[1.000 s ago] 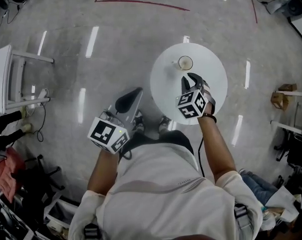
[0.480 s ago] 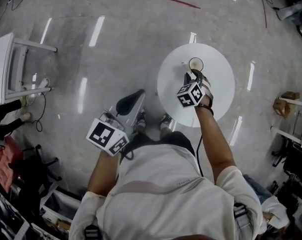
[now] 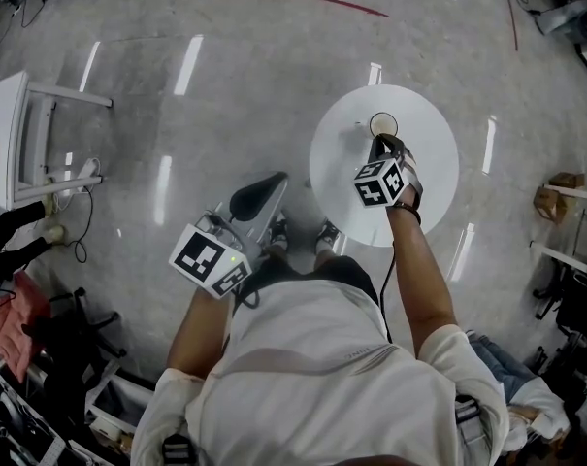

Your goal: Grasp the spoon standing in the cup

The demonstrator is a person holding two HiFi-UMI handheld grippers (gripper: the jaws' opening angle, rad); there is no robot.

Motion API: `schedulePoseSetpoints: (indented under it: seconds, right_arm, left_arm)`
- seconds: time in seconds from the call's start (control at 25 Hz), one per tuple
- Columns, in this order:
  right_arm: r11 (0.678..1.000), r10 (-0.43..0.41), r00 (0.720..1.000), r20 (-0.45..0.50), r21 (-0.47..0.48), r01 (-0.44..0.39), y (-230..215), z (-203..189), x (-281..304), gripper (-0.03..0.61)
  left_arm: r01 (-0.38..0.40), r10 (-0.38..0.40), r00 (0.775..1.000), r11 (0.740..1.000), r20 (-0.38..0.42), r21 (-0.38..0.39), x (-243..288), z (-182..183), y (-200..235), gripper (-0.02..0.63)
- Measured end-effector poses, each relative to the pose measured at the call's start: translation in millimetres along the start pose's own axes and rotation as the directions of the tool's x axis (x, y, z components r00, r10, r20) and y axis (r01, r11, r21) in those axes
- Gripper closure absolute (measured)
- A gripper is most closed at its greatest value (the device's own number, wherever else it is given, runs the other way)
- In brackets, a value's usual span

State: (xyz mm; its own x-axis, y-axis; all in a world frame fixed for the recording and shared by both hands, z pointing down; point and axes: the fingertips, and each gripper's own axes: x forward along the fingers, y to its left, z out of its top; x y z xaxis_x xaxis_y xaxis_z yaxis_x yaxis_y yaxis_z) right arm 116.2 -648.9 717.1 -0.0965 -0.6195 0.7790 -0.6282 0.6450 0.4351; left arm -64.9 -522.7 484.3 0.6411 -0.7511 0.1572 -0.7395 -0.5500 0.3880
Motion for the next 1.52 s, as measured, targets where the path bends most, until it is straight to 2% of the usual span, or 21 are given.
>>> schedulePoseSetpoints:
  seconds: [0.12, 0.32, 0.44, 0.56, 0.64, 0.76, 0.84, 1.0, 1.16, 1.24, 1.36, 1.52]
  right_arm:
    - [0.999, -0.011, 0.999, 0.036, 0.049, 0.009, -14, 6, -24, 0.568]
    - [0.983, -0.025, 0.991, 0.133, 0.184, 0.0, -38, 17, -80, 0.568]
    - [0.961, -0.024, 0.98, 0.199, 0.275, -0.032, -47, 21, -118, 0.568]
    - [0.919, -0.023, 0.957, 0.29, 0.382, -0.093, -58, 25, -161, 0.568]
    - [0.894, -0.046, 0.935, 0.351, 0.432, -0.118, -66, 26, -193, 0.569]
    - [0.873, -0.092, 0.9, 0.425, 0.469, -0.132, -80, 23, -244, 0.569]
    - [0.855, -0.126, 0.869, 0.479, 0.497, -0.15, -92, 18, -278, 0.569]
    - [0.814, -0.196, 0.772, 0.604, 0.539, -0.215, -116, 14, -344, 0.569]
    - [0.8, -0.283, 0.674, 0.683, 0.555, -0.227, -135, 4, -396, 0.568]
    - [0.796, -0.317, 0.637, 0.703, 0.563, -0.225, -142, -4, -414, 0.568]
    - [0.795, -0.346, 0.616, 0.708, 0.569, -0.208, -149, -16, -433, 0.568]
    - [0.785, -0.36, 0.62, 0.697, 0.586, -0.202, -158, -28, -440, 0.568]
  left_arm:
    - [0.015, -0.015, 1.0, 1.0, -0.004, 0.006, 3, 2, -7, 0.611]
    - [0.059, -0.059, 0.998, 0.998, -0.003, 0.031, 9, 15, -25, 0.611]
    - [0.085, -0.085, 0.996, 0.995, 0.006, 0.052, 12, 26, -38, 0.611]
    - [0.109, -0.11, 0.994, 0.991, 0.009, 0.075, 18, 34, -51, 0.611]
    - [0.118, -0.119, 0.993, 0.989, 0.004, 0.087, 22, 38, -61, 0.611]
    - [0.139, -0.141, 0.99, 0.985, 0.008, 0.104, 26, 48, -85, 0.612]
    - [0.161, -0.164, 0.986, 0.979, 0.015, 0.124, 31, 55, -105, 0.611]
    - [0.205, -0.213, 0.977, 0.964, 0.028, 0.17, 38, 74, -140, 0.611]
    - [0.237, -0.249, 0.968, 0.947, 0.033, 0.215, 42, 90, -170, 0.611]
    - [0.249, -0.266, 0.963, 0.938, 0.038, 0.24, 43, 95, -184, 0.611]
    - [0.26, -0.283, 0.958, 0.926, 0.046, 0.272, 44, 101, -204, 0.611]
    - [0.276, -0.299, 0.953, 0.918, 0.04, 0.286, 51, 101, -221, 0.611]
